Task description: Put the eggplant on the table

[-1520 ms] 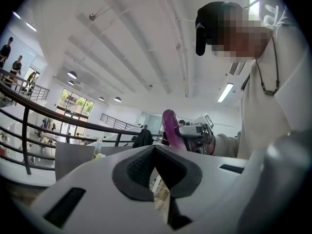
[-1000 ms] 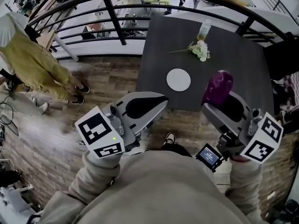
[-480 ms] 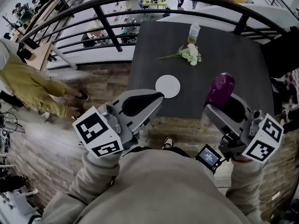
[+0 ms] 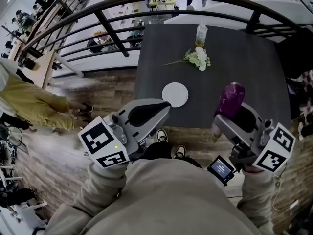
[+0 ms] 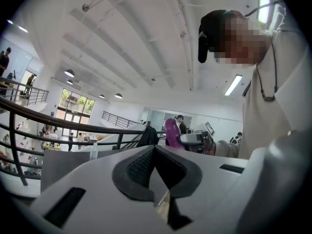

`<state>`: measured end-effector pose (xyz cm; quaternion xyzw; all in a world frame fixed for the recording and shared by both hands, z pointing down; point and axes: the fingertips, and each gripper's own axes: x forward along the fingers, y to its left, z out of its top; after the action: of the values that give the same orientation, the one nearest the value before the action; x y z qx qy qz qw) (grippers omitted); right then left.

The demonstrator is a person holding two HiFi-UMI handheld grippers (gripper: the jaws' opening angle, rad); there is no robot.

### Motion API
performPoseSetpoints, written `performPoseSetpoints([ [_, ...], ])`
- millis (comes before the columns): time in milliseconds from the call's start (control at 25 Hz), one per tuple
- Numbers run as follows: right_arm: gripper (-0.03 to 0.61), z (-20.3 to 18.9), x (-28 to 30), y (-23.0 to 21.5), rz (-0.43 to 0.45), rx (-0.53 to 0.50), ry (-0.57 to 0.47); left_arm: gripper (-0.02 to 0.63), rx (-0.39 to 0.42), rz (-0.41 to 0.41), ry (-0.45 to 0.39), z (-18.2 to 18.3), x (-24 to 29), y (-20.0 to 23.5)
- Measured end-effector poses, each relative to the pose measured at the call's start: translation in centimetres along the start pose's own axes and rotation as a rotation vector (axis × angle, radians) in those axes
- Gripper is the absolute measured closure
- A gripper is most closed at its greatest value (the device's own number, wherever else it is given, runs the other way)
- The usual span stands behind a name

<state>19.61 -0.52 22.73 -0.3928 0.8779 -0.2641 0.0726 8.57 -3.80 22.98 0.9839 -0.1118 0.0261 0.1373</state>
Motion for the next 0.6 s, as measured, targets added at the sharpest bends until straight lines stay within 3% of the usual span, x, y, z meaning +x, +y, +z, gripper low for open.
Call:
performPoseSetpoints([
  [600, 0.359, 2.9, 6.2, -3.2, -0.048, -0.036, 0.034, 0.609, -0.020, -0.052, -0.034, 2.2, 1.4, 8.1],
])
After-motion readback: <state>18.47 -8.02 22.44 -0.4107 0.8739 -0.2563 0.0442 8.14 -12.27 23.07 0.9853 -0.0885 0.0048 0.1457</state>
